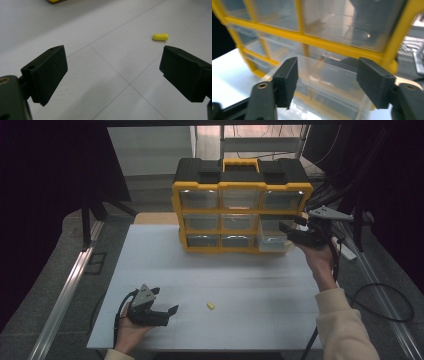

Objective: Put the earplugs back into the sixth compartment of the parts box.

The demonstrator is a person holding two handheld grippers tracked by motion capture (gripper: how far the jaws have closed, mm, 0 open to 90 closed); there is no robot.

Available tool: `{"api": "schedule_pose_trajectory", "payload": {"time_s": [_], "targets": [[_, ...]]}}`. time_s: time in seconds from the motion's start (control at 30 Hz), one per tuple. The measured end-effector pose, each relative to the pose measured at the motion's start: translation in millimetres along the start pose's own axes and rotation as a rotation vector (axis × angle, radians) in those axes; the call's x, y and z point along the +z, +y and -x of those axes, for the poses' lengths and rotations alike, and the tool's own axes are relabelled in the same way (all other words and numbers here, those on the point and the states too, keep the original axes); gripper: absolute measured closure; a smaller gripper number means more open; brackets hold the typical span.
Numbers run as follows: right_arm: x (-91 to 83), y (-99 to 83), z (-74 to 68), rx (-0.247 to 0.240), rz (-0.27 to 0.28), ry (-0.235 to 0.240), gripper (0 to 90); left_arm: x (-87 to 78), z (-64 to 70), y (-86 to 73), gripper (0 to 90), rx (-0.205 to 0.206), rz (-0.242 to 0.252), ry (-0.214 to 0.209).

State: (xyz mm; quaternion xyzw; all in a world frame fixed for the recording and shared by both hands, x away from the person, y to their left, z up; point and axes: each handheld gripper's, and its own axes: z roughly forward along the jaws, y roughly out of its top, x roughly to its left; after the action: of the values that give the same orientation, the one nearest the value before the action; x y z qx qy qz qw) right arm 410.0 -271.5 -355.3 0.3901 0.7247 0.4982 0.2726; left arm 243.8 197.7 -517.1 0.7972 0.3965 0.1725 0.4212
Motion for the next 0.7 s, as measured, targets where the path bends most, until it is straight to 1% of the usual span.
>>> {"api": "schedule_pose_trajectory", "payload": {"time_s": [0.03, 0.07, 0.17, 0.23, 0.27, 0.3, 0.4, 0.47, 0.57, 0.7], "targets": [[-3.3, -0.9, -7.6, -0.030, 0.004, 0.034, 24.6, 0.0, 0.0, 0.0, 7.7, 0.000, 0.000, 0.000], [-5.5, -1.9, -12.3, -0.045, 0.004, 0.049, 23.7, 0.0, 0.1, 0.0, 7.7, 0.000, 0.000, 0.000], [-13.1, -6.6, -25.4, -0.064, 0.012, 0.100, 22.6, 0.2, 0.0, -0.1, 7.7, 0.001, 0.000, 0.001], [-17.3, -10.1, -32.4, -0.071, 0.016, 0.123, 22.6, 0.4, 0.2, -0.1, 7.7, 0.002, -0.001, 0.000], [-17.3, -10.1, -32.4, -0.071, 0.016, 0.123, 22.6, 0.4, 0.2, -0.1, 7.7, 0.002, -0.001, 0.000], [-21.9, -15.2, -40.7, -0.066, 0.025, 0.152, 22.7, 0.6, 0.6, -0.1, 7.7, 0.001, -0.002, -0.001], [-24.5, -21.8, -49.3, -0.053, 0.028, 0.187, 23.0, 0.5, 0.8, 0.0, 7.7, 0.005, -0.002, 0.001], [-24.8, -26.8, -55.4, -0.049, 0.017, 0.209, 23.2, 0.7, 1.0, 0.0, 7.7, 0.003, -0.001, 0.002], [-22.9, -34.3, -65.2, -0.059, 0.005, 0.239, 23.6, 0.7, 0.8, 0.0, 7.7, 0.003, -0.001, 0.002], [-18.6, -41.8, -78.1, -0.068, -0.025, 0.282, 24.1, 0.8, 1.0, -0.2, 7.7, 0.004, -0.001, 0.002]]}}
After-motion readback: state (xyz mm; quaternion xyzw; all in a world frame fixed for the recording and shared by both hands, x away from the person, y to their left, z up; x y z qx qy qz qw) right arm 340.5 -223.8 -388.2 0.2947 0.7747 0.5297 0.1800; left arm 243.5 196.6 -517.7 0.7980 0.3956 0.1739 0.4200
